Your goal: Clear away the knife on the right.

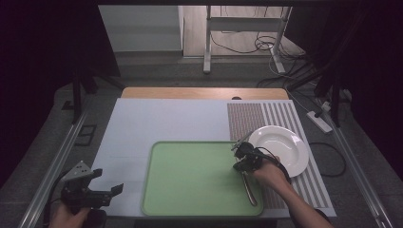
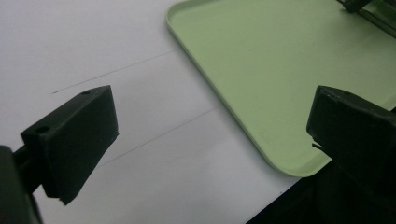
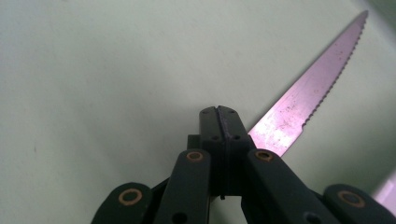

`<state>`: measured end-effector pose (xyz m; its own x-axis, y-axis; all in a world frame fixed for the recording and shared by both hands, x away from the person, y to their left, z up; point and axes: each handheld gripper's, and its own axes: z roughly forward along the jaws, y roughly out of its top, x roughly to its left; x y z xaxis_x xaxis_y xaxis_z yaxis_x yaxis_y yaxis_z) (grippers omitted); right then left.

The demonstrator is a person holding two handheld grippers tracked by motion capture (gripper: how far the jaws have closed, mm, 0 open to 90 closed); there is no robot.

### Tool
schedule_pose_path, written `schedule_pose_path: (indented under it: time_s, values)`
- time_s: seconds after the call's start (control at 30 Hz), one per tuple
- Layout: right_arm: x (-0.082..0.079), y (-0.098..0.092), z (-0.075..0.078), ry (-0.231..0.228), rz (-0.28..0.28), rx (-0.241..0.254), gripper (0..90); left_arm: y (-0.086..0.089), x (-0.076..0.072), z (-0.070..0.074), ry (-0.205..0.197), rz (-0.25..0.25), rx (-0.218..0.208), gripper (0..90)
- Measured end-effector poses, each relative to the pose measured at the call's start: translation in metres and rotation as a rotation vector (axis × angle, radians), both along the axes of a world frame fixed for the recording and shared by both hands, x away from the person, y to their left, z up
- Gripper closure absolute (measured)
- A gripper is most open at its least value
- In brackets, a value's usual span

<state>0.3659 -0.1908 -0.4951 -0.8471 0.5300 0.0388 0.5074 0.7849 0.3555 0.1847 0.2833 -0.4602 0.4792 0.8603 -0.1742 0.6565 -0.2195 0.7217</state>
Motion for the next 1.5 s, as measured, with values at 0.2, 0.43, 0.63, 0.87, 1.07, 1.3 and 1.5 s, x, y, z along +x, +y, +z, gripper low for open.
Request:
schedule_pose_path:
  time_s: [0.2,0.43,0.63,0.87,1.07,1.3,1.5]
  values:
    - [0.001,-0.013,0.001,0.015,-0.037,0.006,90.0,0.000,0.000,0.000,0.000,-0.001,0.000,2.2]
    - [0.000,-0.023,0.001,0.024,-0.065,0.009,90.0,0.000,0.000,0.000,-0.002,-0.002,0.000,2.2]
    - [-0.001,-0.031,0.002,0.035,-0.079,0.014,90.0,0.000,0.000,0.000,-0.003,-0.002,-0.001,2.2]
    - [-0.007,-0.033,0.002,0.050,-0.079,0.025,90.0,0.000,0.000,0.000,-0.004,-0.001,-0.002,2.2]
    - [-0.009,-0.030,0.002,0.050,-0.077,0.018,87.7,0.000,0.000,0.000,-0.002,-0.004,0.001,2.2]
    - [-0.012,-0.022,0.008,0.029,-0.084,0.046,79.8,0.000,0.000,0.000,0.001,-0.002,-0.004,2.2]
    - [-0.016,-0.015,0.013,-0.011,-0.080,0.049,70.0,0.000,0.000,0.000,0.001,-0.001,-0.005,2.2]
